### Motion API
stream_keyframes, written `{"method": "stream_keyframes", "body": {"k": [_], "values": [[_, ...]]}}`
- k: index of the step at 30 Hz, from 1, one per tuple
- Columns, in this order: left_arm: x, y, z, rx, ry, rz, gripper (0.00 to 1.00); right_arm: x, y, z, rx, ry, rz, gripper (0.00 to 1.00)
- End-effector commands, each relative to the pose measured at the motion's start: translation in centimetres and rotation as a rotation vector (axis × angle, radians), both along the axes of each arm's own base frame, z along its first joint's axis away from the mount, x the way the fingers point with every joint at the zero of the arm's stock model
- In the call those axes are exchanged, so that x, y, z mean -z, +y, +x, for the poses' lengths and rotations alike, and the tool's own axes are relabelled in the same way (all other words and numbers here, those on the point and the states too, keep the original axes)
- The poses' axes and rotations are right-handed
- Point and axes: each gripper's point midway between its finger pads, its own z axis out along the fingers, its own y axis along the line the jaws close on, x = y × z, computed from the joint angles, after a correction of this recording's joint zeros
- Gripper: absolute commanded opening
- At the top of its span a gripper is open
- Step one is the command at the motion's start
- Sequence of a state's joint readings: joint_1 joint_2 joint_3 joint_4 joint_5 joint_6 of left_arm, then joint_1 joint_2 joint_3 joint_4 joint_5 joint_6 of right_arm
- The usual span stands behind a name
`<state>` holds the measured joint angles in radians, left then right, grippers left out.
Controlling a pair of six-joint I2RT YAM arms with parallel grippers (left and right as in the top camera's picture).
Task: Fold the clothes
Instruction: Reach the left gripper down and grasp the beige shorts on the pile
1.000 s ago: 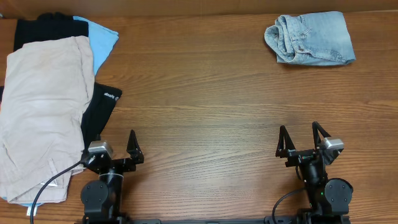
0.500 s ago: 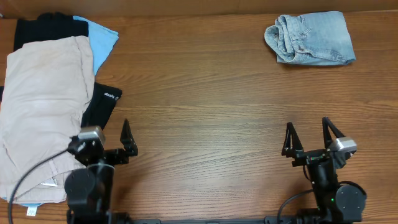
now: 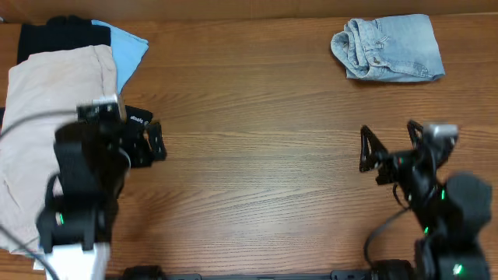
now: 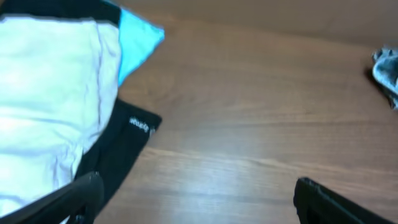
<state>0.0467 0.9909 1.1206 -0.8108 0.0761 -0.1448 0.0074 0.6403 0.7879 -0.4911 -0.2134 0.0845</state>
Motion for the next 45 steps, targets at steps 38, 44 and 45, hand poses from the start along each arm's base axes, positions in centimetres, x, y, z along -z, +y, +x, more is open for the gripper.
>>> {"method": "stream_keyframes", "body": {"k": [38, 44, 45], "values": [[21.2, 19.2, 4.0, -0.304, 0.671, -0.046, 0.37, 8.9, 5.2, 9.2, -0.279, 0.494, 0.156, 0.98], [21.5, 19.0, 3.6, -0.306, 0.705, -0.005, 0.33, 8.9, 5.2, 9.1, -0.279, 0.495, 0.156, 0.98], [21.5, 19.0, 3.6, -0.306, 0.705, -0.003, 0.34, 9.0, 5.2, 9.1, -0.279, 0.497, 0.156, 0.98]]}}
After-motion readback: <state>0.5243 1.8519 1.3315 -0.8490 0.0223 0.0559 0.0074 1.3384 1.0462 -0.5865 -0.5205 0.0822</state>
